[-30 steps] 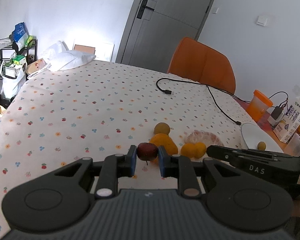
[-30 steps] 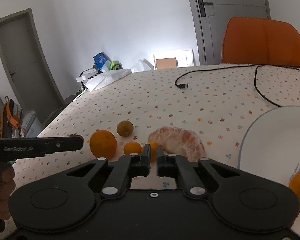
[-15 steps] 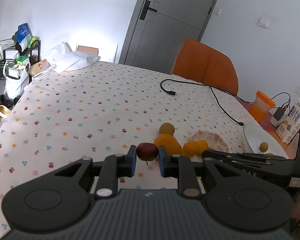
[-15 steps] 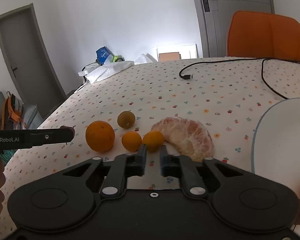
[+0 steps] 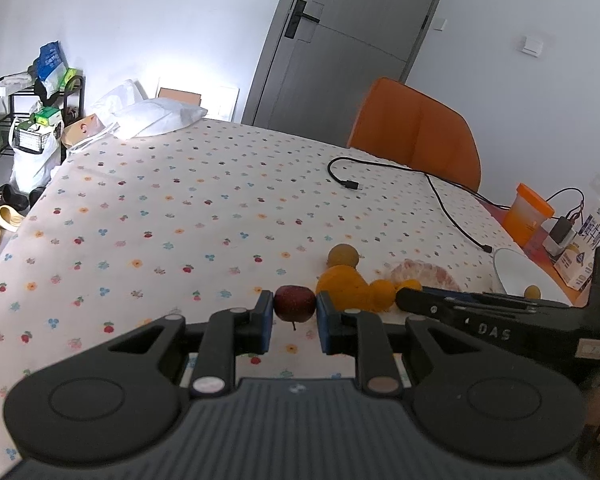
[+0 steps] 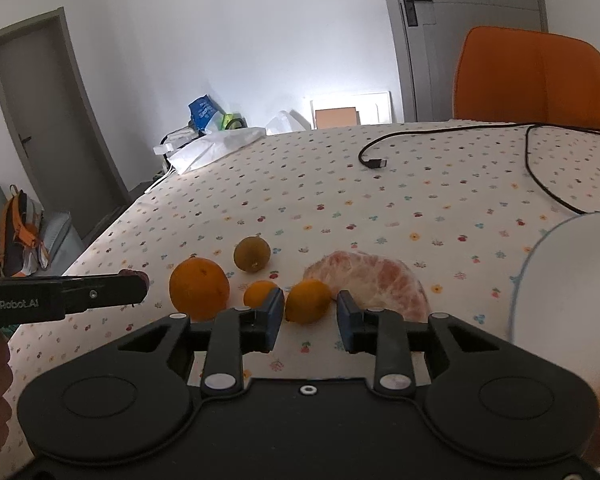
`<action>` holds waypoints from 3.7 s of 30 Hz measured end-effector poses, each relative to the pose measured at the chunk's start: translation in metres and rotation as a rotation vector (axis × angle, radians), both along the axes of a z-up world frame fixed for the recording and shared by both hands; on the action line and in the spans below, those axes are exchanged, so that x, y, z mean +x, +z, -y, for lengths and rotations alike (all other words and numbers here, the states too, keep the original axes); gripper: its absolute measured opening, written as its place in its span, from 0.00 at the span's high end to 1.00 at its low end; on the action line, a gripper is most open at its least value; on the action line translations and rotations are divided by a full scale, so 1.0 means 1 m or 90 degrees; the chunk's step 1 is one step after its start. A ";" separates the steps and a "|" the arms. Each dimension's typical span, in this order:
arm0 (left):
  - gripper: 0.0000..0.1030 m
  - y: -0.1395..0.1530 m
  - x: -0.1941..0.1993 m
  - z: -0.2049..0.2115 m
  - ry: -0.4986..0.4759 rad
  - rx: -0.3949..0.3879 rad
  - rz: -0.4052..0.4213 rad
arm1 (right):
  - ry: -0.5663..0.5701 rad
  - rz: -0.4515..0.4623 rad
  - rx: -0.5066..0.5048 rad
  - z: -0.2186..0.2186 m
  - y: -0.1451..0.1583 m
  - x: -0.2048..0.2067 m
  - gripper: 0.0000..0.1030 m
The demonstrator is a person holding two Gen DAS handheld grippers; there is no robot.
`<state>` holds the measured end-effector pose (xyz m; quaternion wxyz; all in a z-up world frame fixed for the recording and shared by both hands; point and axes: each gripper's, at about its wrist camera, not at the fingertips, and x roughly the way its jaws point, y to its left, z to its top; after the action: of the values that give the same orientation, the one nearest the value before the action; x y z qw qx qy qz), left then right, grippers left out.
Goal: Organize fruits
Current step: 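Lift and carry both held fruits over the white plate, then open both tools to drop the dark red fruit and kumquat onto the plate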
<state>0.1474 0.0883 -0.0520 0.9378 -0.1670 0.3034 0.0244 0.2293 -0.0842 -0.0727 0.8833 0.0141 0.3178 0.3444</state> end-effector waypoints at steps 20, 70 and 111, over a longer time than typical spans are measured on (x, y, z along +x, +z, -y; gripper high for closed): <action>0.80 0.016 0.002 0.040 -0.050 0.012 0.029 | -0.030 0.039 0.030 0.042 0.027 -0.034 0.78; 0.80 0.029 0.038 0.195 -0.241 0.068 0.051 | -0.267 0.068 0.068 0.217 0.020 -0.071 0.77; 0.53 0.026 0.021 0.135 -0.139 0.070 0.036 | -0.215 0.083 0.063 0.180 0.031 -0.078 0.46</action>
<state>0.1682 -0.0463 -0.0258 0.9509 -0.0820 0.2911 -0.0656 0.1516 -0.2644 -0.0419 0.9455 0.0882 0.2358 0.2065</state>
